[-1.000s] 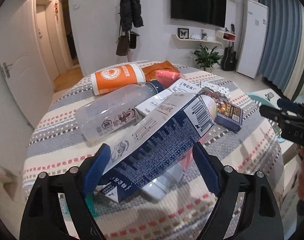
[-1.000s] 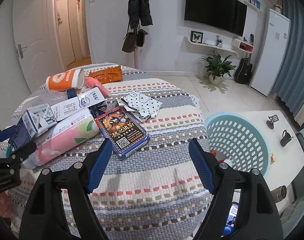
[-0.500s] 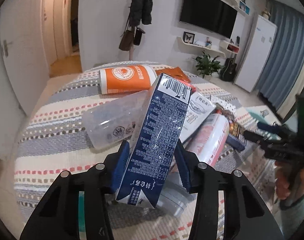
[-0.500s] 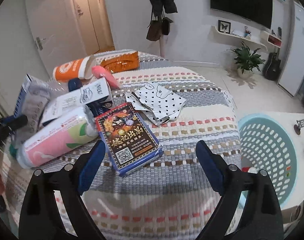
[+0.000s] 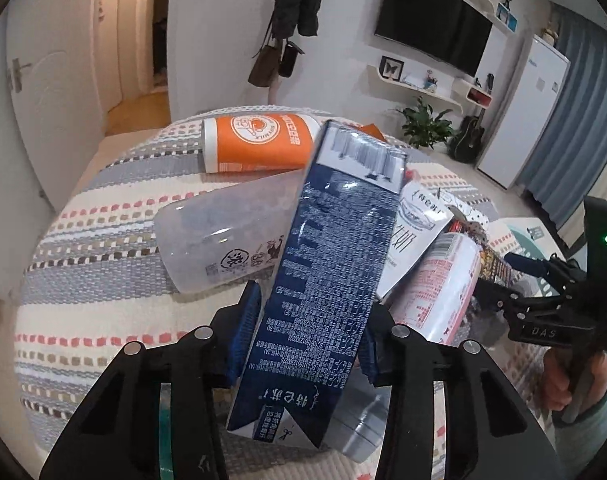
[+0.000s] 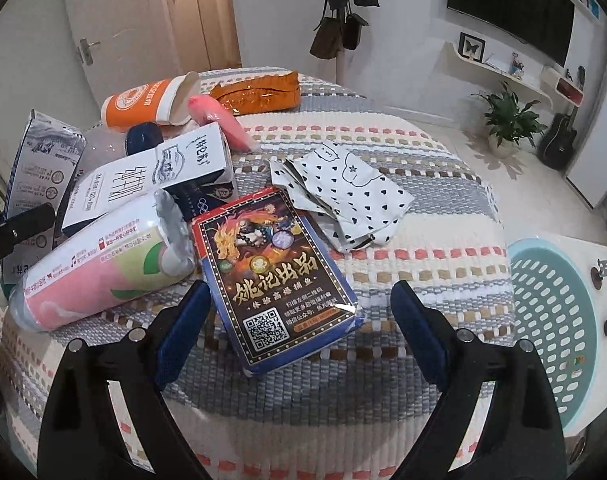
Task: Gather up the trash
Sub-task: 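Lift the carton and card box over the blue basket and release both, then grasp the teal packet with the left tool while the right tool grasps the pink spray can, then carry the packet and spray can over the blue basket and release both, then grasp the clear plastic bottle with the left tool while the right tool returns to the table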
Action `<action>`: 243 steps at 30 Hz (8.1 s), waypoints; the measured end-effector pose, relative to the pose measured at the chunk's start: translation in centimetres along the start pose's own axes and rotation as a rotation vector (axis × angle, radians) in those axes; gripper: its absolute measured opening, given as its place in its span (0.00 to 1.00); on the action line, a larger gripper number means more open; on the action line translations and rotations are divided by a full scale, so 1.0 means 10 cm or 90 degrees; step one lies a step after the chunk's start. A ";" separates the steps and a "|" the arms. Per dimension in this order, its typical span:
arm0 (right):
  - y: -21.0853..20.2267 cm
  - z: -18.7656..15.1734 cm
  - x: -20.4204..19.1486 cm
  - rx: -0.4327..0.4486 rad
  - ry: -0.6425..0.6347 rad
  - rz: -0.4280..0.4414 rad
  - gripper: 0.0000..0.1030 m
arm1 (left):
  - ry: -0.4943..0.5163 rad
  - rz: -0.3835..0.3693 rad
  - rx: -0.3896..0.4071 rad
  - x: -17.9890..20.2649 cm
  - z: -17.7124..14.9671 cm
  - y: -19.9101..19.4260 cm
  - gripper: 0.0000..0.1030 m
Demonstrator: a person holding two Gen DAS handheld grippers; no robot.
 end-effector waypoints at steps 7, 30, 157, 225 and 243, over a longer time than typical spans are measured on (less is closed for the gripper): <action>-0.02 0.01 -0.07 0.018 -0.018 -0.001 0.69 | -0.015 0.018 0.038 0.00 0.08 -0.22 0.37; -1.19 -0.03 0.44 0.205 0.056 0.000 0.62 | 0.039 -0.028 0.180 0.79 0.58 -0.93 0.36; -0.27 -0.23 -1.18 -0.072 0.149 0.038 0.51 | -0.050 0.078 -0.033 -0.47 -0.73 -0.41 0.36; -0.66 -0.64 2.94 -0.032 0.381 -0.129 0.44 | 0.225 -0.211 -0.054 3.42 0.59 0.94 0.36; -0.47 -0.75 3.05 -0.059 0.442 -0.105 0.49 | 0.204 -0.247 -0.059 3.28 0.50 0.96 0.58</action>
Point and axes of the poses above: each gripper's, at about its wrist camera, not at the fingertips, and y roughly the way its jaws point, x to its right, z to its top, the point moved 4 cm from there along y, roughly the way its jaws point, and after that the axes turned 5 degrees about y, right-handed, at the moved point
